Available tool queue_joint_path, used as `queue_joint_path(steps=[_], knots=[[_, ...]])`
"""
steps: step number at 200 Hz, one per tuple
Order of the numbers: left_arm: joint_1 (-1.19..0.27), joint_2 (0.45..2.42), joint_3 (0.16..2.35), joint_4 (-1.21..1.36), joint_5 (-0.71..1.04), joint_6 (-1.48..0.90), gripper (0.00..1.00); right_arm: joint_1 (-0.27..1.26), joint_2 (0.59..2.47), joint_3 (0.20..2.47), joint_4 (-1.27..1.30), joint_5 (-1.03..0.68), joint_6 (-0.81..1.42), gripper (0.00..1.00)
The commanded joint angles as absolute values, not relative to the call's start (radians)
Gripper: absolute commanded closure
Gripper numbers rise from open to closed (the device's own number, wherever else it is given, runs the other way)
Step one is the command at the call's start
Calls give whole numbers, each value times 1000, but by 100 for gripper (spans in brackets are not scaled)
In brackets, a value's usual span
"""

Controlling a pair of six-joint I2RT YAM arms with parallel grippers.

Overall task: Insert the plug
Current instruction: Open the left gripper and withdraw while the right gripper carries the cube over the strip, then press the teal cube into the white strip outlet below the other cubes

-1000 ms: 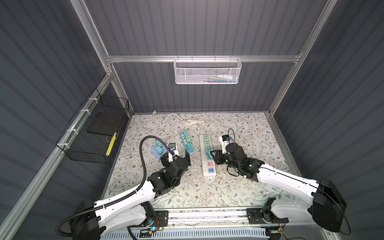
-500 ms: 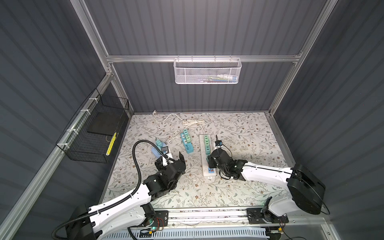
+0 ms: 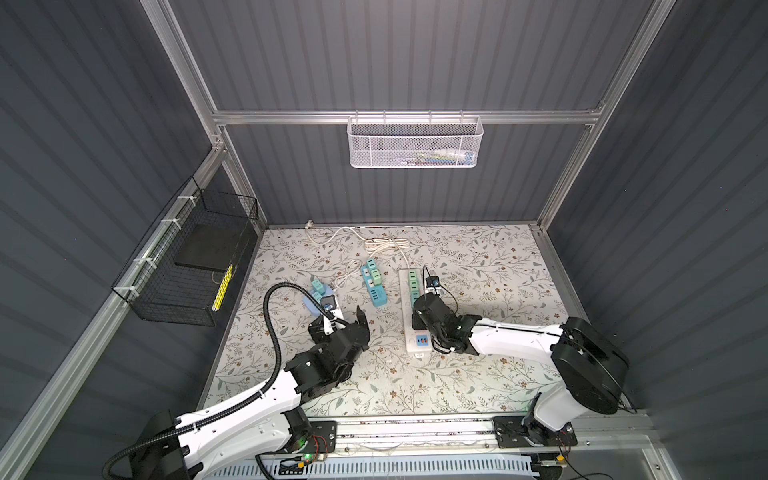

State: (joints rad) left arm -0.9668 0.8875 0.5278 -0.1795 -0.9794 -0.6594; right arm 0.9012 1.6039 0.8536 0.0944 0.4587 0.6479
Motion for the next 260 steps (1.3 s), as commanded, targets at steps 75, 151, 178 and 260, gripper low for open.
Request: queue_joint_path(steps=[75,151,178,260], knots=[[-960,879,522,-174,-988,-648,0,913,1667,904,9,511,673,84],[-959,874,521,-181,-992,-646,0,932,1731,969,-85,575,709,84],[-959,871,520,-180,-995,-645,0,947,1751,984,-115,600,719,84],[-959,871,523,-188,-994,-642,0,946,1814,976,-167,591,726,84]])
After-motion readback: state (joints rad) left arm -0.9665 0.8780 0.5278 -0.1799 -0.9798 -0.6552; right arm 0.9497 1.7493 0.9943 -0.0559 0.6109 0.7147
